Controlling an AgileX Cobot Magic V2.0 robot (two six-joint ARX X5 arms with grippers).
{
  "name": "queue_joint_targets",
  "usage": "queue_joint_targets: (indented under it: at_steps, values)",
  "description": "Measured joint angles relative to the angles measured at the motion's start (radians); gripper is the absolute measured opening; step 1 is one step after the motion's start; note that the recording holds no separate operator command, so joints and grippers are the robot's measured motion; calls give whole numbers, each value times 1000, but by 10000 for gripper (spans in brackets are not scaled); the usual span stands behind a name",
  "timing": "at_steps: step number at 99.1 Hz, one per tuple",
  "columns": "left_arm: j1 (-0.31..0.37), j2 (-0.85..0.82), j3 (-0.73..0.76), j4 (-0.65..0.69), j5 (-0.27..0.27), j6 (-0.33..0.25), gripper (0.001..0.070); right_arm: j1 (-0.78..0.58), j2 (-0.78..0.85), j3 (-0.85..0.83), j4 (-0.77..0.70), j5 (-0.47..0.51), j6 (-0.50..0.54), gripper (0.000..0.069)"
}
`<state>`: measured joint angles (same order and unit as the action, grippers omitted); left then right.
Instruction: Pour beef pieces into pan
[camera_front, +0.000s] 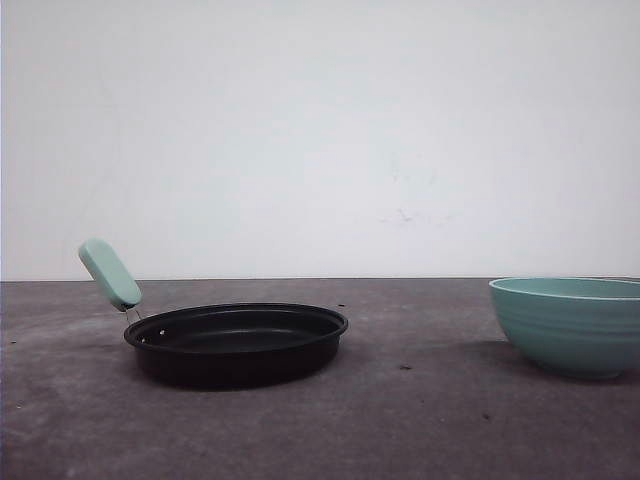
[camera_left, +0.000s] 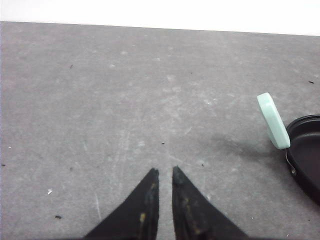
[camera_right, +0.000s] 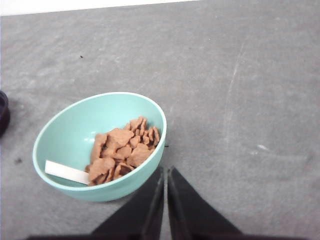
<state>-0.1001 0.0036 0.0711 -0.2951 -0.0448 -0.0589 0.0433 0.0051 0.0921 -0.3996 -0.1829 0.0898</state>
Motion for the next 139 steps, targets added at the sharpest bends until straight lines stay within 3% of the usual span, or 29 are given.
queue_joint_targets:
  at_steps: [27,53,76,97,108,128,139]
  values:
    - [0,0,0,0,0,0,23,0,0,0,0,0,-68,11]
    - [0,0,0,0,0,-19,23,0,0,0,12,2,-11,11]
    - [0,0,0,1,0,-126,23,0,0,0,-30,92,34,11]
    - [0,0,-2,6,4,-309,23,0,0,0,51,97,127,11]
    - [0,0,-2,7,73,-385,23,0,0,0,116,97,164,11]
    - [0,1,21,3,306,-493,22,0,0,0,240,16,323,11]
    - [0,18,116,-15,312,-546,22,0,0,18,345,-63,420,9]
